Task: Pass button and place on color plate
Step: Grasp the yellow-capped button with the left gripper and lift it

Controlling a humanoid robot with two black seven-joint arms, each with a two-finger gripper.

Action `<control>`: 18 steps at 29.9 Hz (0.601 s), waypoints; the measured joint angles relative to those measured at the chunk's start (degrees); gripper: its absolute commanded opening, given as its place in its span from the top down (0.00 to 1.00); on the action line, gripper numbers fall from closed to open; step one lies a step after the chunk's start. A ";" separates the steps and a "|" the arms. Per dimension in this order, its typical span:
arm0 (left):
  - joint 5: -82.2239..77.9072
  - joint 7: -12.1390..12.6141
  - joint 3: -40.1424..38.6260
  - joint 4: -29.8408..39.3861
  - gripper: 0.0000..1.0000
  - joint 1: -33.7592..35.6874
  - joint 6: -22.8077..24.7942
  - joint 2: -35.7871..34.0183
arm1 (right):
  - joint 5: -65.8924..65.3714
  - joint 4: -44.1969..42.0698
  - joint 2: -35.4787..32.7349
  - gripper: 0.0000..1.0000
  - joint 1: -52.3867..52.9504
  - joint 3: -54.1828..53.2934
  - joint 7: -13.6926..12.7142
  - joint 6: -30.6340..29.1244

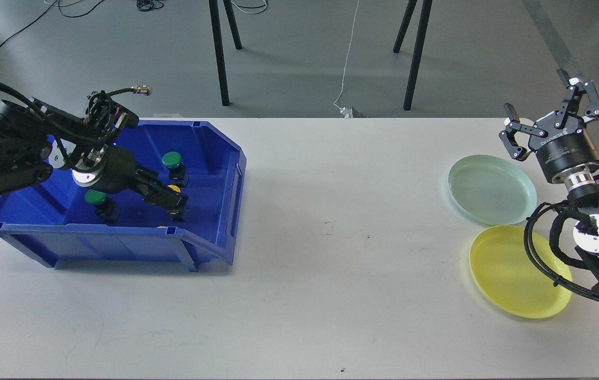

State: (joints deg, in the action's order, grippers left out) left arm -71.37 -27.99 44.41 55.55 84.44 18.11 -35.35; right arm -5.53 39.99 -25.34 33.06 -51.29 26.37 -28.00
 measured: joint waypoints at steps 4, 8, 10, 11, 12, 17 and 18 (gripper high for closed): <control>0.00 0.00 -0.89 -1.06 0.03 -1.32 -0.10 0.52 | 0.00 0.00 0.27 0.01 -0.02 -0.17 0.01 0.00; 0.01 0.00 -1.77 -1.27 0.08 -2.22 -0.30 1.13 | 0.00 0.00 0.56 0.01 -0.11 -0.21 0.01 0.00; 0.00 0.00 -2.18 -1.40 0.12 -2.54 -0.43 1.26 | 0.00 0.00 0.62 0.01 -0.17 -0.21 0.01 0.00; 0.01 0.00 -2.29 -1.45 0.14 -2.61 -0.46 1.29 | 0.00 0.00 0.63 0.01 -0.19 -0.21 0.01 0.00; 0.01 0.00 -2.39 -1.58 0.17 -2.68 -0.50 1.33 | 0.00 0.00 0.63 0.01 -0.23 -0.21 0.01 0.00; 0.05 -0.01 -2.71 -4.06 0.54 -4.52 -1.16 3.49 | 0.00 0.00 0.52 0.01 -0.73 -0.21 0.01 0.00; 0.05 0.00 -2.82 -4.75 0.59 -5.05 -1.44 3.96 | 0.00 0.00 0.43 0.01 -0.81 -0.21 0.01 0.00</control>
State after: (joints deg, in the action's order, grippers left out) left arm -71.32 -27.99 41.60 50.80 79.39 16.67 -31.39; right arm -5.53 39.99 -24.92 32.25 -51.50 26.37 -28.00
